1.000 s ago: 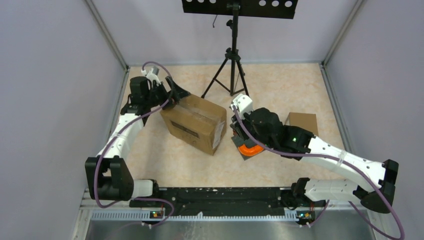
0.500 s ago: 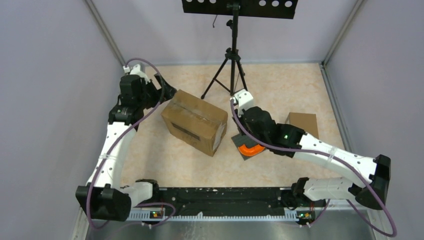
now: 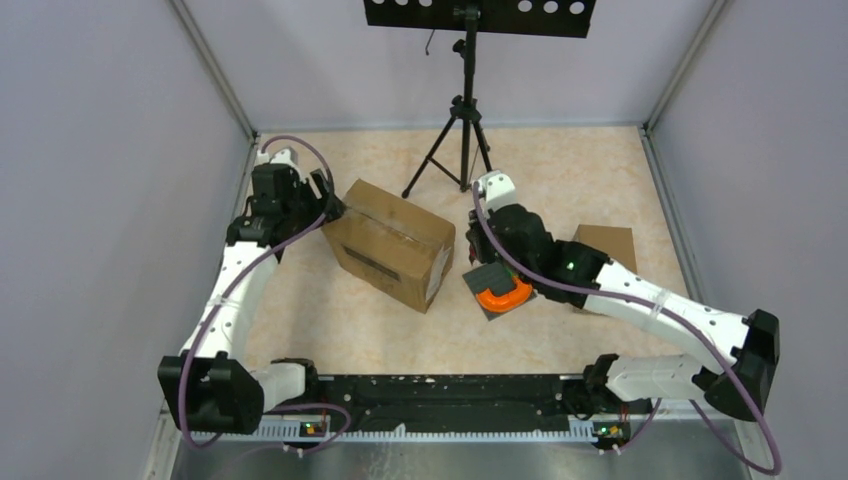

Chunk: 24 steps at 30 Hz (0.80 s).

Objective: Unpack the express box
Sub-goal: Cut the express box at the center of the board.

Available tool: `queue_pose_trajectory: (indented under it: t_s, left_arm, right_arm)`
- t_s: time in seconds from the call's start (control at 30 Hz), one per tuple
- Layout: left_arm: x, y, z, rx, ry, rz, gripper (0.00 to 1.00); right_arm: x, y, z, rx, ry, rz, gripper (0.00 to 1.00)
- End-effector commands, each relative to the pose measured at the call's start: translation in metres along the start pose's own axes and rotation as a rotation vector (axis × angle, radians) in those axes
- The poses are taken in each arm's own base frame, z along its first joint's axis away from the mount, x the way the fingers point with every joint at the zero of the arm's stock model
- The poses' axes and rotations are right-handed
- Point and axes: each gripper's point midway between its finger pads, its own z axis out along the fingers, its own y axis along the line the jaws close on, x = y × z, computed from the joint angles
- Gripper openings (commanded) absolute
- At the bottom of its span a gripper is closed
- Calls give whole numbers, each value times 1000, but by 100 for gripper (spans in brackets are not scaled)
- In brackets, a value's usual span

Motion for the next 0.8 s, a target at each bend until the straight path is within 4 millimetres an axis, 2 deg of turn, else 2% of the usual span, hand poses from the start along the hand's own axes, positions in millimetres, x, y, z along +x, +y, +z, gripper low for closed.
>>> queue_pose_trajectory:
  t_s: [0.0,0.13,0.23,0.4,0.5,0.63,0.77]
  left_arm:
    - [-4,-12,7,73,12,54,78]
    - [1,-20,11,124,44,69,77]
    - [1,-23,11,137,50,81,75]
    - [-4,-7,18,37,51,97,72]
    - [-5,-8,27,43,50,91,70]
    - [-13,-19,31,91,30,62,70]
    - [-29,-33,23,145,-21,61,72]
  right_arm:
    - [-16,1,12,-80,-29,184,0]
    - [-10,1,20,-63,11,193,0]
    - [-13,6,22,-89,10,217,0]
    - [-15,4,24,-75,14,206,0]
    - [-13,5,27,-75,22,199,0]
    - [-11,7,31,-77,31,196,0]
    - [-10,5,31,-69,33,184,0]
